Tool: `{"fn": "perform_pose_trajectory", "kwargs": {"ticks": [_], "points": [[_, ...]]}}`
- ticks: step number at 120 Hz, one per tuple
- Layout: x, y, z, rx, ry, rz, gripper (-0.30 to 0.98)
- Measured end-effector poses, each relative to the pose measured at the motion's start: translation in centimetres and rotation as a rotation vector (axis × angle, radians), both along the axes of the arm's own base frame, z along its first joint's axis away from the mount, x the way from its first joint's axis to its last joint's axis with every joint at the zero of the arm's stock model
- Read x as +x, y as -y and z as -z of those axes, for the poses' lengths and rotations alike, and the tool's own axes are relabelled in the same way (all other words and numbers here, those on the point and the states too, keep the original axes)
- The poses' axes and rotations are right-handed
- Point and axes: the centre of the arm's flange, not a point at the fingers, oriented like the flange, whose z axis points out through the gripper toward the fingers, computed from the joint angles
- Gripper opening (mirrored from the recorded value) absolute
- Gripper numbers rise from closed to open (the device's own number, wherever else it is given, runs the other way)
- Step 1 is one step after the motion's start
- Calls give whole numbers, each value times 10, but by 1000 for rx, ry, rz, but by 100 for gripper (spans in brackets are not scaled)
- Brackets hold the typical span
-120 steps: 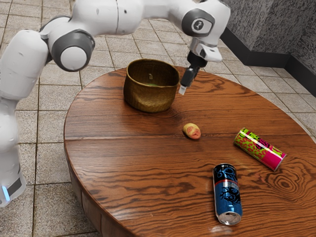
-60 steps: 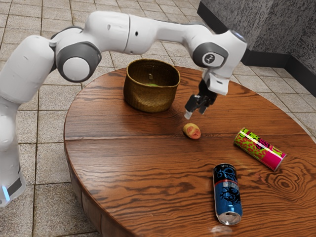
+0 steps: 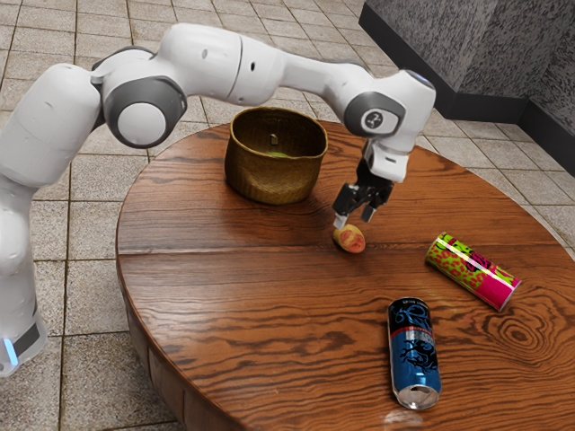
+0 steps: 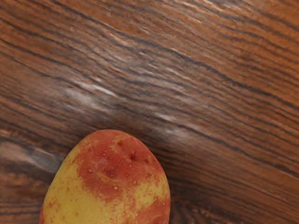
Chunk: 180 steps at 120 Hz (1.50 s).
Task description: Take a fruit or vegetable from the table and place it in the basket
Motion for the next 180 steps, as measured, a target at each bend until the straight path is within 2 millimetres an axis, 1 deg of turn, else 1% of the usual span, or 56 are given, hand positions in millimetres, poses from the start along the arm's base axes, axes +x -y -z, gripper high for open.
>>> {"fn": "perform_pose_trajectory", "kwargs": {"ticks": [22, 45, 77, 109, 129, 135, 146, 156, 169, 180], "points": [[0, -6, 18, 15, 0, 32, 68], [3, -4, 22, 43, 26, 80, 69], [2, -11, 37, 37, 26, 100, 69], [1, -8, 46, 33, 21, 122, 68], [1, -1, 46, 25, 26, 136, 66], [1, -1, 46, 23, 27, 137, 64], [1, -5, 46, 25, 28, 133, 54], [1, -6, 47, 24, 27, 134, 48], [1, -5, 48, 20, 24, 136, 45], [1, -1, 58, 13, 9, 140, 43]]}}
